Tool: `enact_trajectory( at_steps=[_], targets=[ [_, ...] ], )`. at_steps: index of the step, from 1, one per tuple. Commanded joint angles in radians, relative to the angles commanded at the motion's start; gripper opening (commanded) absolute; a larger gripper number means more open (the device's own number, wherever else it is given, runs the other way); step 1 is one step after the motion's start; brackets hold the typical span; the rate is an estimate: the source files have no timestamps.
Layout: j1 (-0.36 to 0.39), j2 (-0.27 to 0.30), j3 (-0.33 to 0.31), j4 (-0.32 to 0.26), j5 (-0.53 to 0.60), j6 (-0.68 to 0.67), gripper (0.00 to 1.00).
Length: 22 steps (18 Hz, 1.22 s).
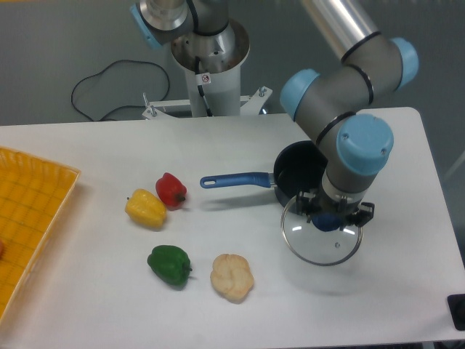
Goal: Place the lid on the table
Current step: 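Carry the glass lid beside the saucepan and lower it toward the table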
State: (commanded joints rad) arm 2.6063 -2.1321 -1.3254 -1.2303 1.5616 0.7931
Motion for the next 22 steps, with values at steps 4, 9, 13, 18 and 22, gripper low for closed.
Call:
enact_trajectory(
  at_steps=[4,9,13,18,22],
  targets=[
    [-0.009,-0.020,0.020,0.000,0.005,-0.009,0.55],
    [-0.017,-0.038,0.020,0.017,0.005,-0.017,0.55],
    [-0.028,-0.055,0.017,0.032,0.014,-0.023,0.55],
    [-0.032,-0.069,0.014,0.038,0.018,-0.023,0.55],
    [-0.038,-0.080,0.002,0.078,0.017,-0.023,0.55]
  ],
)
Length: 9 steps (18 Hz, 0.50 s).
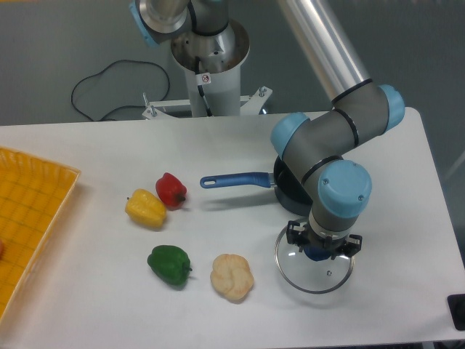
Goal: Place the lid on the table
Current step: 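Carry the glass lid beside the saucepan and lower it toward the table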
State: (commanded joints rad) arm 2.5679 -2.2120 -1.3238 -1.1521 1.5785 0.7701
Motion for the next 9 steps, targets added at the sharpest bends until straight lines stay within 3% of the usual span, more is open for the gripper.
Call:
enact_trajectory(
  at_steps=[9],
  targets=[
    [-0.003,-0.012,-0.008,0.002,-0.002,0.000,0.55]
  ],
)
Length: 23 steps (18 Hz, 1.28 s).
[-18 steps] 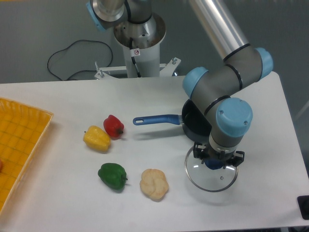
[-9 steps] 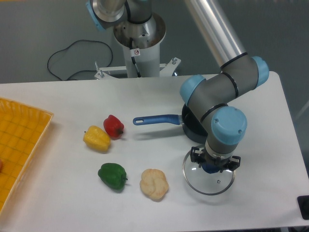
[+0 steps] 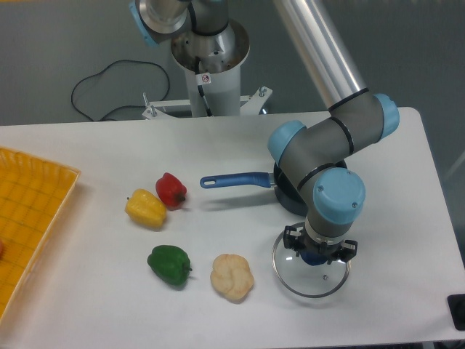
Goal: Place the lid on the table
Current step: 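Carry the glass lid beside the saucepan and lower it toward the table, then set the lid flat on the table and open the gripper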
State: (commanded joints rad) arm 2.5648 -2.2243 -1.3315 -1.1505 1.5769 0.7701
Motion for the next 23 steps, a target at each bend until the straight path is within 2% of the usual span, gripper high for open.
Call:
enact_trajectory(
  at_steps=[8,16,23],
  targets=[
    [-0.008,-0.002,-0.028,0.000,-0.005,-0.011,0.55],
    [-0.009,-0.006,-0.029,0.002,-0.008,-0.026,0.55],
    [-0.009,-0.009,-0.037,0.023,-0.009,-0.037,0.56]
  ],
)
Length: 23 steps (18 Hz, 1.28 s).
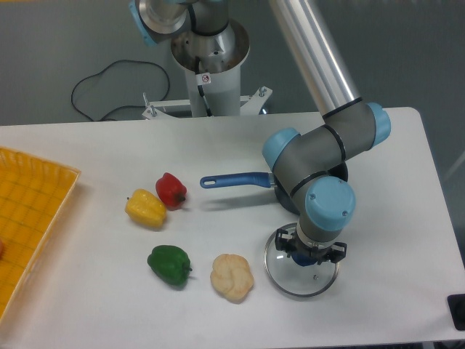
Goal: Place the lid on the table
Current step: 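Set the lid flat on the table and open the gripper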
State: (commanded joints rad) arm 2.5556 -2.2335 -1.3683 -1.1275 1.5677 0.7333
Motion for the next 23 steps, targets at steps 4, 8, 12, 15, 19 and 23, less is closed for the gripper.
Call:
enact_trajectory(
  at_steps=[4,8,12,15,19,23],
  targets=[
    [-0.002,-0.005,0.000,0.000,-0.002,0.000,0.56],
    [-0.005,-0.008,0.000,0.017,0.000,-0.014,0.57],
    [-0.006,-0.009,0.000,0.021,0.000,-0.015,0.57],
    [-0.008,-0.011,0.000,0.021,0.000,-0.017,0.58],
    [-0.009,-0.015,0.000,0.023,0.000,-0.029,0.58],
    [-0.012,-0.017,0.000,0.023,0.000,-0.029,0.59]
  ],
)
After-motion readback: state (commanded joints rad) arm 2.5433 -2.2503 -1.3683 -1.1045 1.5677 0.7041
